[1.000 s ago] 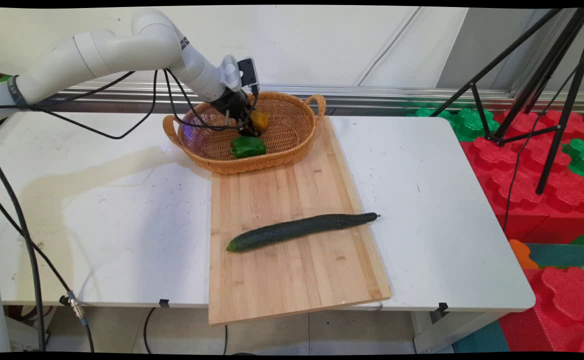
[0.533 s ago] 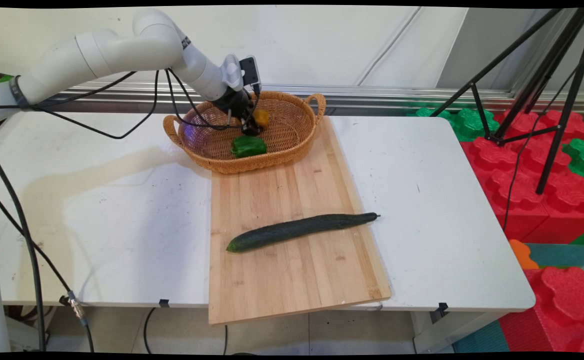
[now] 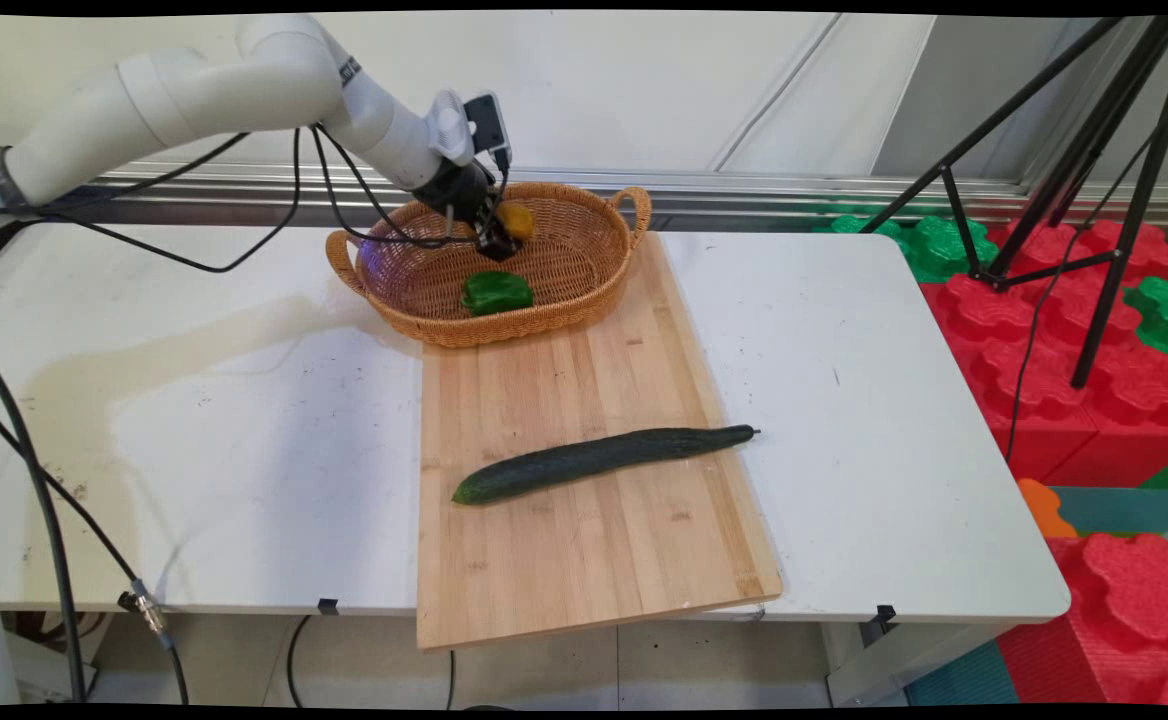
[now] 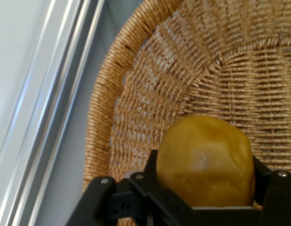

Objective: Place the picked object on the cutting board

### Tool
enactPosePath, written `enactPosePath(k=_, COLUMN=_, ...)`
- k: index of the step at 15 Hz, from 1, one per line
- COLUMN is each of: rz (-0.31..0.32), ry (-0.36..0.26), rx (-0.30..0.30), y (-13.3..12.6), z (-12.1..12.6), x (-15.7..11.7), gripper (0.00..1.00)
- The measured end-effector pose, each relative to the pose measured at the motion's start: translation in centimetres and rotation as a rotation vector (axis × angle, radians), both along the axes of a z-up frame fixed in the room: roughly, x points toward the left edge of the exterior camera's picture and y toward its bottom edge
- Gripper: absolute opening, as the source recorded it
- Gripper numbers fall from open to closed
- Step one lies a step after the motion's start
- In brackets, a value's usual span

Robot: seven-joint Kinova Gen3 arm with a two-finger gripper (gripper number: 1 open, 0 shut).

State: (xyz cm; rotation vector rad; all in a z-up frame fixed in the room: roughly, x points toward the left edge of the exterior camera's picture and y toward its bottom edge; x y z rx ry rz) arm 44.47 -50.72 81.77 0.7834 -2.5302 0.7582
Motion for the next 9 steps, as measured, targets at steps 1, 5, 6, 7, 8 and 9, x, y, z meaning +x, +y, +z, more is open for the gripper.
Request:
enactPosePath(k=1, rz=0.004, ry=0.010, rx=-0.005, y=0.4, z=0.5, x=0.1, gripper=0.00)
enactPosePath(k=5, rz=0.023, ry=0.063, rx=-0.022, y=2.4, z=3.3, x=1.0, gripper=0.00)
enactPosePath(k=6, rz=0.022, ry=0.077, rx=-0.025, y=3.0, z=4.1, x=1.2, gripper=0.00)
enactPosePath(k=7, rz=0.021, ry=0.090, rx=-0.026, y=3.5, z=4.8, x=1.4, gripper=0.00)
enactPosePath(k=8, rz=0.021, ry=0.100, rx=-0.026, y=3.9, z=5.3, x=1.6, gripper=0.00)
enactPosePath(k=9, rz=0.019, ry=0.117, rx=-0.024, y=4.6, z=6.0, x=1.9, gripper=0.00)
